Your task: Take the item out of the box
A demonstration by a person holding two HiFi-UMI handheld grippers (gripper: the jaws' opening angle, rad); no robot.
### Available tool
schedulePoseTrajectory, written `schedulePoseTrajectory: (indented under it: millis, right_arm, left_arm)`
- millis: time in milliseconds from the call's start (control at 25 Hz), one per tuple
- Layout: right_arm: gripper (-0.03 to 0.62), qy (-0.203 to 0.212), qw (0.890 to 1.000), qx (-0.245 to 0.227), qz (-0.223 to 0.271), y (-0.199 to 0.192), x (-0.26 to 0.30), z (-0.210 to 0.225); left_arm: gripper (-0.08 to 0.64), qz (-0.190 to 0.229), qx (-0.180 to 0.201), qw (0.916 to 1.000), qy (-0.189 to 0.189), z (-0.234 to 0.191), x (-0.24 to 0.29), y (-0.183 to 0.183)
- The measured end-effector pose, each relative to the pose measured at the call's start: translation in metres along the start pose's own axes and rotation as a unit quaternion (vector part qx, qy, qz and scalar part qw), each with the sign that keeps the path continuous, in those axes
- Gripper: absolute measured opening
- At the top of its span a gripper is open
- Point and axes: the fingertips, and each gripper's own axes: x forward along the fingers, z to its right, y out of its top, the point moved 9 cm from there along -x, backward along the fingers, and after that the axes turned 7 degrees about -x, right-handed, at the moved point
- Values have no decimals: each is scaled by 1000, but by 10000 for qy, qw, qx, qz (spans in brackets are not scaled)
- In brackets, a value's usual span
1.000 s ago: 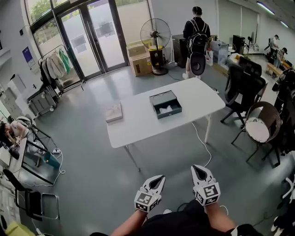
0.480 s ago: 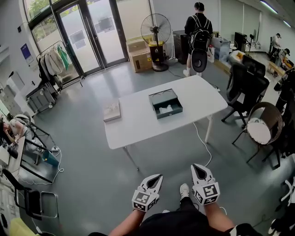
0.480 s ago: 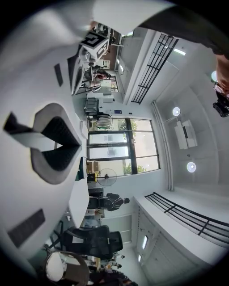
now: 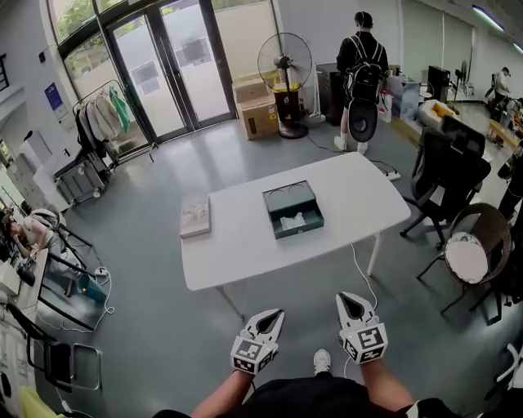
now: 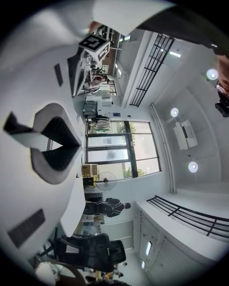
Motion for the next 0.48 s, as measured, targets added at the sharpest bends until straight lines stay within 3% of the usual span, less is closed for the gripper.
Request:
schedulePoseTrajectory:
  millis: [480]
  right_arm:
    - [5,281,9996,42,-43,-3,50,111]
  left_arm:
    - [9,-42,-66,9996,274,1,106,27]
